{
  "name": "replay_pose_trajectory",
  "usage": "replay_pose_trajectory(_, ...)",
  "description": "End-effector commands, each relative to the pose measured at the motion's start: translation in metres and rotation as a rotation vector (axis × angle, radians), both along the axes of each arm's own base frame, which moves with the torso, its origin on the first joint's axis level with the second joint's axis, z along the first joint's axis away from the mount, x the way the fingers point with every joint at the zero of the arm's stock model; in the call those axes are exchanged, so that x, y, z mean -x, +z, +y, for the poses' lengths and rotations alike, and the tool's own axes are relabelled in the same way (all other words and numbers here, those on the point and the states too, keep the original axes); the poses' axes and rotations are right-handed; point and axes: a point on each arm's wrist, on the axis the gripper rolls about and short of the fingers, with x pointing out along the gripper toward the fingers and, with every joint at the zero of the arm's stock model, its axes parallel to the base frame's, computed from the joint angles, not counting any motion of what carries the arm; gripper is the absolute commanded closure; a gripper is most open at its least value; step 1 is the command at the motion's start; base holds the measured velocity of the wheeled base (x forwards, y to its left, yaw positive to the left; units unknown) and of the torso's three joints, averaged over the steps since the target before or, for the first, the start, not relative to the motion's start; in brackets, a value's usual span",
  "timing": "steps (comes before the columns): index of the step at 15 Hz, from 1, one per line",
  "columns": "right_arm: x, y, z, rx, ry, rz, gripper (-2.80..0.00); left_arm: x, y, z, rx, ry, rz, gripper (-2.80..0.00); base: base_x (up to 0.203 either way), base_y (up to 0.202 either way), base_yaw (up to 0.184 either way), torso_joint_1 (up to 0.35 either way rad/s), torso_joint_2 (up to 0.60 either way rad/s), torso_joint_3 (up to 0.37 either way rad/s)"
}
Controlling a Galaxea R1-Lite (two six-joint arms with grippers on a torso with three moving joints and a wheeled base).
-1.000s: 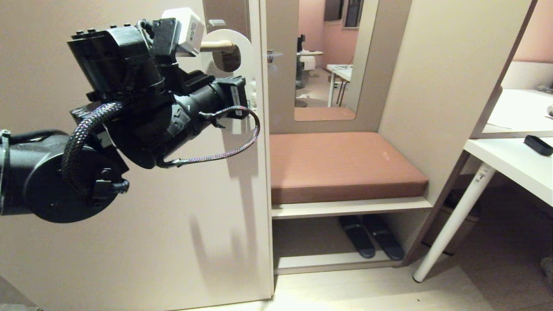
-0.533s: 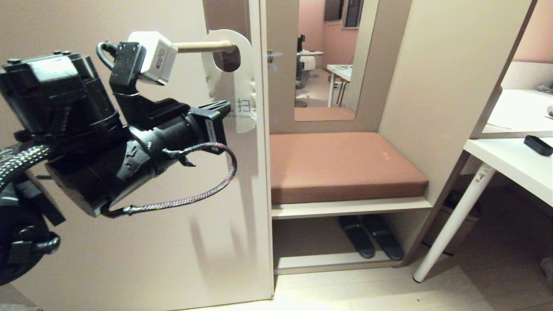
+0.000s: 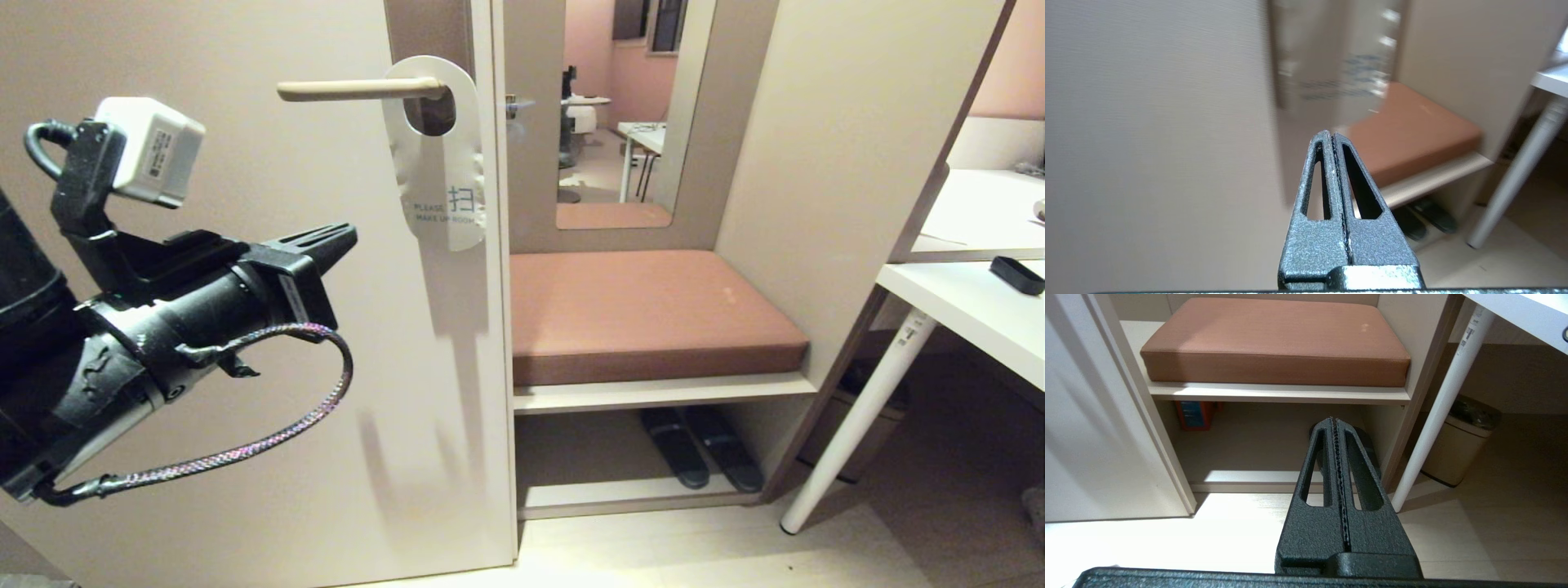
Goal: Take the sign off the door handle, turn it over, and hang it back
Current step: Take down the sign
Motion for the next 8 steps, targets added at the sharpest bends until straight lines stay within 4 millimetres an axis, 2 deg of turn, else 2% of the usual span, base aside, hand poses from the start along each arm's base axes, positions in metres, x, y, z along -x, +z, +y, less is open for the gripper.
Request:
replay_pose_trajectory(1,0.0,0.0,0.0,0.001,0.0,0.002,0.0,0.005,0.005,0.01,0.012,0.029,-0.027,0.0,0.0,0.0,0.0,0.0,0.0,0.0)
replay_pose_trajectory(4,0.0,0.0,0.0,0.001,0.0,0.001,0.0,0.008,0.004,0.013,0.005,0.036,-0.031,0.0,0.0,0.0,0.0,0.0,0.0,0.0)
replay_pose_trajectory(8,0.0,0.0,0.0,0.001,0.0,0.002,0.0,0.02,-0.009,0.02,-0.019,0.037,-0.007,0.0,0.0,0.0,0.0,0.0,0.0,0.0)
